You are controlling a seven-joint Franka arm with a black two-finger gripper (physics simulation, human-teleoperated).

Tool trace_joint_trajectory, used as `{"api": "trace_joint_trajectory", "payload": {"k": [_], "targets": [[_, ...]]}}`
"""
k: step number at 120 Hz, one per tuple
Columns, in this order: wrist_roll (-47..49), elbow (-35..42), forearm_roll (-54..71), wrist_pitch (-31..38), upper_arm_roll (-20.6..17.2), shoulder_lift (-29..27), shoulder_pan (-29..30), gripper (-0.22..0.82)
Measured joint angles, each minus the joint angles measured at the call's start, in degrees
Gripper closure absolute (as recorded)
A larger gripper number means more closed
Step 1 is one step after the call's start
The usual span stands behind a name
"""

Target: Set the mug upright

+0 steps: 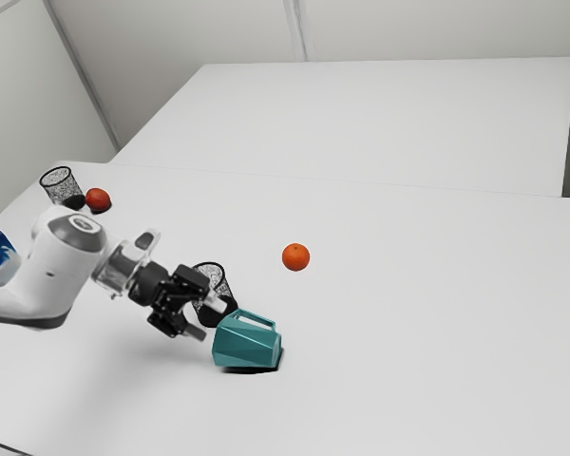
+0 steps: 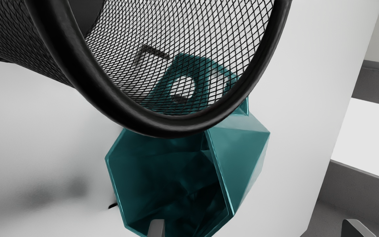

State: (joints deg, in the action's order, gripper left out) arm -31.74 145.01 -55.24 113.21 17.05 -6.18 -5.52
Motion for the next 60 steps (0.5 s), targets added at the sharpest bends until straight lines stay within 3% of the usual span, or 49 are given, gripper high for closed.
{"api": "trace_joint_trajectory", "payload": {"k": [38, 49, 60], "targets": [[-4.04, -1.23, -4.90, 2.97, -3.63, 3.47, -0.28, 0.04], [-4.76, -1.22, -5.97, 3.45, -4.14, 3.56, -0.84, 0.14], [-5.18, -1.26, -7.33, 3.75, -4.89, 3.24, -0.60, 0.31]]}}
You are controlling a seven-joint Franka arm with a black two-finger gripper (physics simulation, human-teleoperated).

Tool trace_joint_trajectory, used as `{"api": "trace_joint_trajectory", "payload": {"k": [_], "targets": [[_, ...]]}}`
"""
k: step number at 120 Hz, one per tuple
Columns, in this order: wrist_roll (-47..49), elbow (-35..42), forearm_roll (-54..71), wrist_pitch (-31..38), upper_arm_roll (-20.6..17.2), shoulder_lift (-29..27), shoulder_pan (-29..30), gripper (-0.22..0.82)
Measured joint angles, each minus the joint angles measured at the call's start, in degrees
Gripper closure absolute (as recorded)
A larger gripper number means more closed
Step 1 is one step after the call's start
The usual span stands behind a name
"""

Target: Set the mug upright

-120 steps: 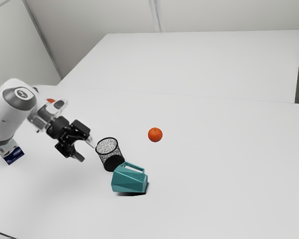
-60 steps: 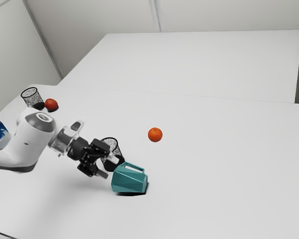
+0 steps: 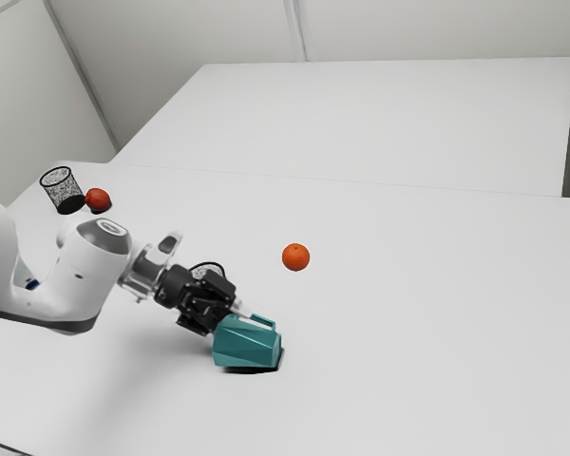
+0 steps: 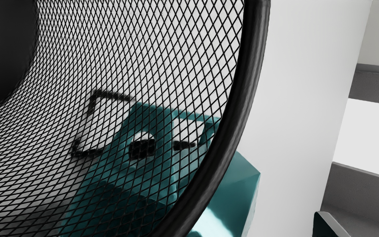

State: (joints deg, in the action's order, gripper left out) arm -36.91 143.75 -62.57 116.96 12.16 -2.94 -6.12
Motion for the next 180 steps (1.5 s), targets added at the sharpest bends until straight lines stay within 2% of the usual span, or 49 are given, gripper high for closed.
{"api": "trace_joint_trajectory", "payload": {"k": [21, 46, 68, 85, 114, 133, 145, 159, 180], "targets": [[-0.19, -0.33, -1.13, 0.30, -1.29, -0.73, 0.41, 0.59], [-0.03, -1.15, -1.27, 0.40, -2.19, -0.86, 0.23, 0.73], [0.20, -2.79, -0.45, 0.19, -2.44, -1.14, 0.29, 0.76], [1.20, -4.08, 4.95, 1.31, -3.10, -5.00, -1.97, 0.78], [6.15, -6.82, 31.51, 7.56, -4.58, -8.01, -11.45, 0.79], [13.38, -6.89, 55.92, 11.50, -5.15, -7.55, -15.91, 0.79], [18.76, -7.02, 67.16, 13.71, -6.90, -6.47, -17.71, 0.79], [24.71, -8.19, 73.95, 15.47, -7.38, -4.38, -18.99, 0.79], [32.24, -10.98, 76.86, 16.73, -7.43, -0.63, -19.28, 0.79]]}}
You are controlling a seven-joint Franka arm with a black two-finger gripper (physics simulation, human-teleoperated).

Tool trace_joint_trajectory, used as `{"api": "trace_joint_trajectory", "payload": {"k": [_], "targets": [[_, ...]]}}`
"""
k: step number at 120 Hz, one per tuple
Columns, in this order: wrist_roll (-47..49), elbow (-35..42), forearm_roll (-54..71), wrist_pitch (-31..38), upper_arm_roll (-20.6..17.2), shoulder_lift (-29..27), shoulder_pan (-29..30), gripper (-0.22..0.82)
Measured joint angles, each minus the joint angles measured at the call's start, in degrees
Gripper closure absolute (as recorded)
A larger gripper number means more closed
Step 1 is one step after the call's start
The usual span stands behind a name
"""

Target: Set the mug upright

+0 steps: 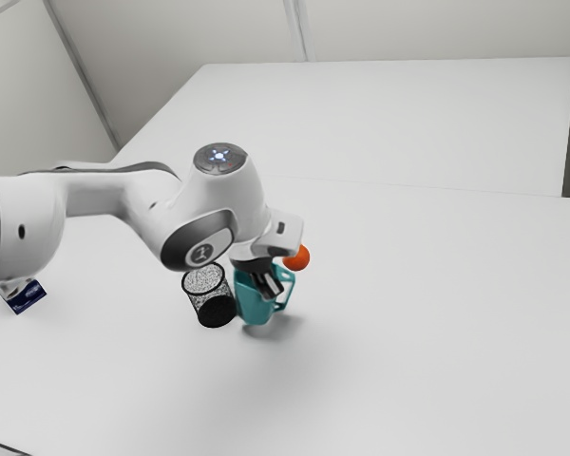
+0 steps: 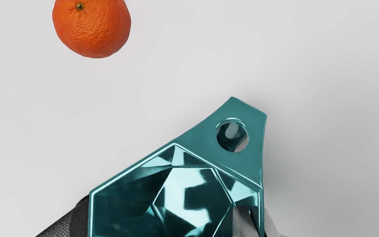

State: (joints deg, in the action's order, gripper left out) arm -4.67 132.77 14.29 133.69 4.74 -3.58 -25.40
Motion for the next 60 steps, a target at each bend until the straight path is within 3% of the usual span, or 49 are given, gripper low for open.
{"api": "trace_joint_trajectory", "payload": {"k": [60], "targets": [[15.72, -2.84, -6.27, 3.93, 0.51, 5.21, -0.12, 0.79]]}}
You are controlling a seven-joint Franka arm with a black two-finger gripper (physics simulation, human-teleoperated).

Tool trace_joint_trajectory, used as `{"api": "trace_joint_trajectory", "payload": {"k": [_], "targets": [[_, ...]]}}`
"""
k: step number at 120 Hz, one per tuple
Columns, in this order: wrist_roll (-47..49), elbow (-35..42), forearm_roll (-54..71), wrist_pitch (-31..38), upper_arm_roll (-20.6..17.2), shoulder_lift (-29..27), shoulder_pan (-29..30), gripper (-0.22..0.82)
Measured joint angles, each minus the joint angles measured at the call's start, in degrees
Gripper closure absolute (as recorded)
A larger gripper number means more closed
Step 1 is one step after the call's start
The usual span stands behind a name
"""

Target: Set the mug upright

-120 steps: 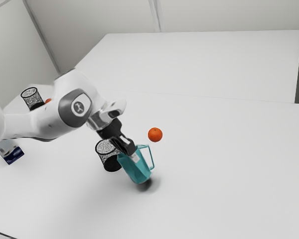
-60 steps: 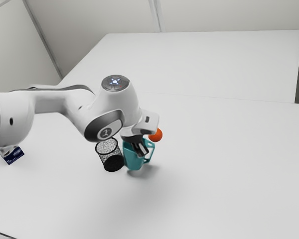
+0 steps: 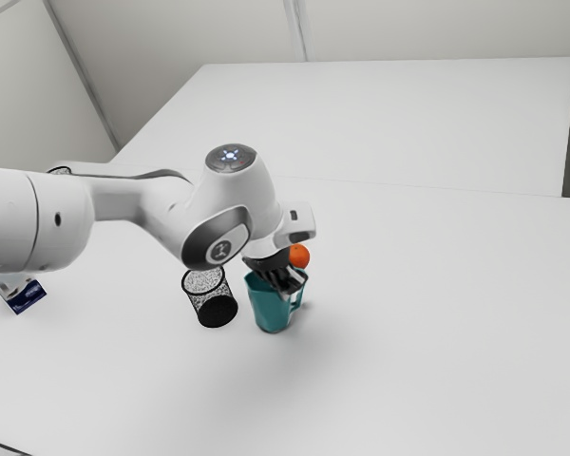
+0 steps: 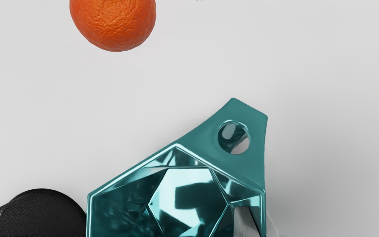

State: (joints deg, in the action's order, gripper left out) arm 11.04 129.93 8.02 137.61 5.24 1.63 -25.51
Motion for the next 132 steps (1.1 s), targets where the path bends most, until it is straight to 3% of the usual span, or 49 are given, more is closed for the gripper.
{"api": "trace_joint_trajectory", "payload": {"k": [93, 101, 119, 132], "targets": [[8.72, 0.42, -0.47, 1.29, 2.57, 0.14, 1.52, 0.78], [9.04, 0.43, -0.55, 1.28, 2.52, 0.27, 1.49, 0.72], [9.64, 0.37, -0.67, 1.04, 2.49, -0.34, 0.83, 0.40], [9.92, 0.22, -0.70, 0.08, 2.90, -2.16, -0.19, 0.24]]}}
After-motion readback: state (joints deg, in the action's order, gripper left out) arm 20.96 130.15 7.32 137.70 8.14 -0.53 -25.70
